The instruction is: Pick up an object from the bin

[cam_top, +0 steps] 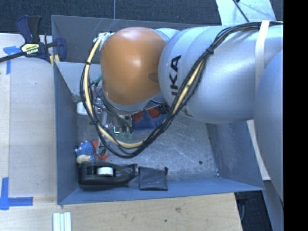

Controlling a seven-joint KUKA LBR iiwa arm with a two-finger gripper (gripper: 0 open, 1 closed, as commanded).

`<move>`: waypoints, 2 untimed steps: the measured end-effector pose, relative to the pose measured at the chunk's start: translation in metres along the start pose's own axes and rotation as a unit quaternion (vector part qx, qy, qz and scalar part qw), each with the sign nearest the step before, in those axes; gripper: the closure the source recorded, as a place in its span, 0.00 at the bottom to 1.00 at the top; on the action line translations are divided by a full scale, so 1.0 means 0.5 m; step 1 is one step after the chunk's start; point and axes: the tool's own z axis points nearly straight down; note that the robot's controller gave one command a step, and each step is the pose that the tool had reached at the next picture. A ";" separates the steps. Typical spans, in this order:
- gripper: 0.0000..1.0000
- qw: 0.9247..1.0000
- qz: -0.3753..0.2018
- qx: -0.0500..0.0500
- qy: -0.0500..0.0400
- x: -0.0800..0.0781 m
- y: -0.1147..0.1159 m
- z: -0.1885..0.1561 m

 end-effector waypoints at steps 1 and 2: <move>0.00 0.997 -0.073 -0.002 -0.009 -0.055 -0.006 0.251; 0.00 0.917 -0.399 0.001 -0.005 -0.083 -0.151 0.249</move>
Offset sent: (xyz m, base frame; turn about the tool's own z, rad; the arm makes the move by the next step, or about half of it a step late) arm 0.0283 -0.0034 -0.1584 -0.1667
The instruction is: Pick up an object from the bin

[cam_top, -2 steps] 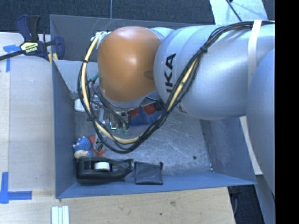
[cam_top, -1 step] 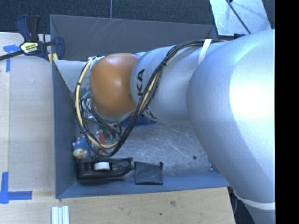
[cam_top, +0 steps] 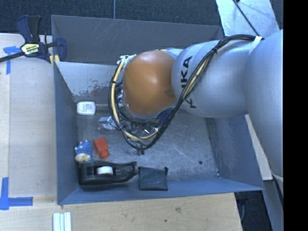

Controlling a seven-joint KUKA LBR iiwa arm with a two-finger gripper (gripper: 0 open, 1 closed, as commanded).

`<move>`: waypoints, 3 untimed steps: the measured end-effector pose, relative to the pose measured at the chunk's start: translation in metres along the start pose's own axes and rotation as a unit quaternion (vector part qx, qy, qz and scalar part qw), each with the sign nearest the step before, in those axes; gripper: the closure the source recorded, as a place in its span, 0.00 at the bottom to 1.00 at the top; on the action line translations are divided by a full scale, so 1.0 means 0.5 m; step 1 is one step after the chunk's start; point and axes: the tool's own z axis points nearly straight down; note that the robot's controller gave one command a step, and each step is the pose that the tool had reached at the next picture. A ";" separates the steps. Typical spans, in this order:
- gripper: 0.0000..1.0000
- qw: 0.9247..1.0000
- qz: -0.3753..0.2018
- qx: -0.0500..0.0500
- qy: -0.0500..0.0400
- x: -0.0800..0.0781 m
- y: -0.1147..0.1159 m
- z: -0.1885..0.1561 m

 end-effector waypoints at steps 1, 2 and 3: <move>0.00 0.997 -0.080 -0.001 -0.001 -0.092 0.113 -0.001; 0.00 0.963 -0.268 0.002 0.000 -0.117 0.097 0.063; 0.00 0.852 -0.524 0.014 -0.014 -0.128 0.073 0.051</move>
Offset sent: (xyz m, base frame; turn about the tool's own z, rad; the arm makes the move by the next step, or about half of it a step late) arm -0.0104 0.0691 0.0000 -0.1583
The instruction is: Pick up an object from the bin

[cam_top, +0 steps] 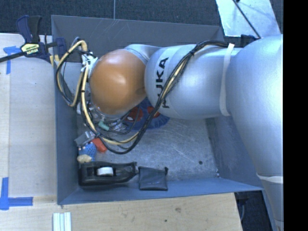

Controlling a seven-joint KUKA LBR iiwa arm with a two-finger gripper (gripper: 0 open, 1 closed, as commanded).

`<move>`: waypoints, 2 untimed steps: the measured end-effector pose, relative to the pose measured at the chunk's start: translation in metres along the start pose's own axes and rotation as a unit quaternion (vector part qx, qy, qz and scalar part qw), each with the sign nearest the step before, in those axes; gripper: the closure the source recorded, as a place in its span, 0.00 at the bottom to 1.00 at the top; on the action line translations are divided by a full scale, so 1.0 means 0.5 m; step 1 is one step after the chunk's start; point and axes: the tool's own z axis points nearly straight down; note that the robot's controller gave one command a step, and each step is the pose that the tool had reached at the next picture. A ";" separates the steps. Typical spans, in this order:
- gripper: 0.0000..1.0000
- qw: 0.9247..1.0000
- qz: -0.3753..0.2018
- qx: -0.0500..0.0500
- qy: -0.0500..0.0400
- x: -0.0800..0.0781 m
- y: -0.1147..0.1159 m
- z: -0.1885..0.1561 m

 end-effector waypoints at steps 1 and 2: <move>1.00 1.000 -0.001 -0.008 0.004 0.003 0.006 0.003; 1.00 1.000 0.001 -0.016 0.004 0.008 0.000 -0.008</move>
Offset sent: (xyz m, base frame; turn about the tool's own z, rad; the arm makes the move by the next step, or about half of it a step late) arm 0.0000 0.0000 0.0000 0.0000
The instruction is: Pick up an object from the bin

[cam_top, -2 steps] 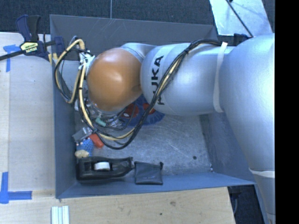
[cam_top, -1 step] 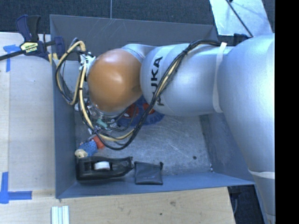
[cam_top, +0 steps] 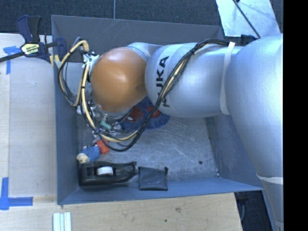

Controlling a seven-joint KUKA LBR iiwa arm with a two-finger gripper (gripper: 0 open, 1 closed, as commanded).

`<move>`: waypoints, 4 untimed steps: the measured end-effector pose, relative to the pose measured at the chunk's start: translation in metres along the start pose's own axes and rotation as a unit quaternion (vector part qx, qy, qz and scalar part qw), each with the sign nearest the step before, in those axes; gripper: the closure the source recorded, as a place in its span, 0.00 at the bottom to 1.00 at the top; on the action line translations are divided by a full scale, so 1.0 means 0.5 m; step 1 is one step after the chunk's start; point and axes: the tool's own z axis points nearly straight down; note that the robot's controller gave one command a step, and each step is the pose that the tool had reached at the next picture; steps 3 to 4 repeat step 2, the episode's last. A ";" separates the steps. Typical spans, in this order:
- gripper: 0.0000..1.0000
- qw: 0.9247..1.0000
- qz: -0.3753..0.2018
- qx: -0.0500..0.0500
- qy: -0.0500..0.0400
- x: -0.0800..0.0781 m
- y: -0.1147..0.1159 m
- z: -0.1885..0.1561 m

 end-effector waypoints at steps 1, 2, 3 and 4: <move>1.00 1.000 0.002 -0.003 -0.001 0.001 -0.003 -0.052; 1.00 1.000 0.003 0.000 -0.001 0.001 -0.010 -0.232; 1.00 1.000 0.003 0.000 -0.001 0.001 -0.010 -0.232; 1.00 1.000 0.003 0.000 -0.001 0.001 -0.010 -0.232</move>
Offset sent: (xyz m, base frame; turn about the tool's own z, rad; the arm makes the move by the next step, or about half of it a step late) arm -0.0001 -0.0002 0.0242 0.0000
